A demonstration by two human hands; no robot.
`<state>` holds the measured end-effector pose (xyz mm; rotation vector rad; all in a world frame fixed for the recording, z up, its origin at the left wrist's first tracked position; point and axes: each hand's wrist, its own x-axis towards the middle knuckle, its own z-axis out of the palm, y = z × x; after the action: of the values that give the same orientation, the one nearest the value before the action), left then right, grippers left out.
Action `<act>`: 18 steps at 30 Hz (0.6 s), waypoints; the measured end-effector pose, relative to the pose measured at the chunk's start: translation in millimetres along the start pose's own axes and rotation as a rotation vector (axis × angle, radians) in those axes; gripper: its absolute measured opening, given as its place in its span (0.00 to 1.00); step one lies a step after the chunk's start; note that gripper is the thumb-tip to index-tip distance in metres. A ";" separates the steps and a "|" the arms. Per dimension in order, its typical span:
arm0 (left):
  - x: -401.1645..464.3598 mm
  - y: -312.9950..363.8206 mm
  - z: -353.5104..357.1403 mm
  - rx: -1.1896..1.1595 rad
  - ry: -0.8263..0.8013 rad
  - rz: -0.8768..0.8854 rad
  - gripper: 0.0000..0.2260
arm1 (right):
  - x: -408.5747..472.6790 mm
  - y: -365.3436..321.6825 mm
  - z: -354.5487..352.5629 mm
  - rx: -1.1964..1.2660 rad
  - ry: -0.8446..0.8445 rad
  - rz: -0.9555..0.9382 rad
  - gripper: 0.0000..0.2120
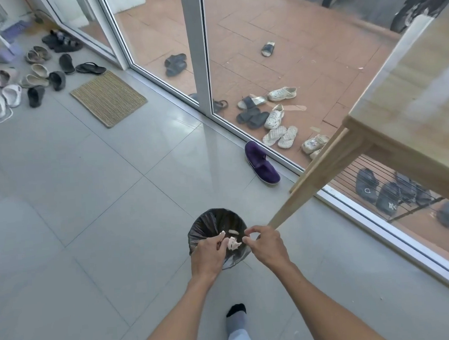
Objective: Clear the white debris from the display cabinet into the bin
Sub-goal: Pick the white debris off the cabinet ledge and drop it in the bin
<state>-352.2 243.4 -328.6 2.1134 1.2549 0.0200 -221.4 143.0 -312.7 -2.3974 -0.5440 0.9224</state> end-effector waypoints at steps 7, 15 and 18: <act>-9.5 -19.7 -6.8 0.059 -0.071 -0.031 0.15 | -8.8 14.9 -8.0 0.025 -0.045 0.038 0.08; -2.6 24.8 -36.6 0.039 -0.030 0.039 0.14 | -16.5 -8.4 -51.5 0.092 0.026 -0.007 0.06; 2.6 56.7 -55.4 0.009 0.024 0.088 0.14 | -22.3 -22.1 -77.7 0.112 0.089 -0.064 0.07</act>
<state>-325.5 257.4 -255.3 2.1811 1.1765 0.0781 -186.2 124.3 -239.0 -2.2948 -0.5179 0.7933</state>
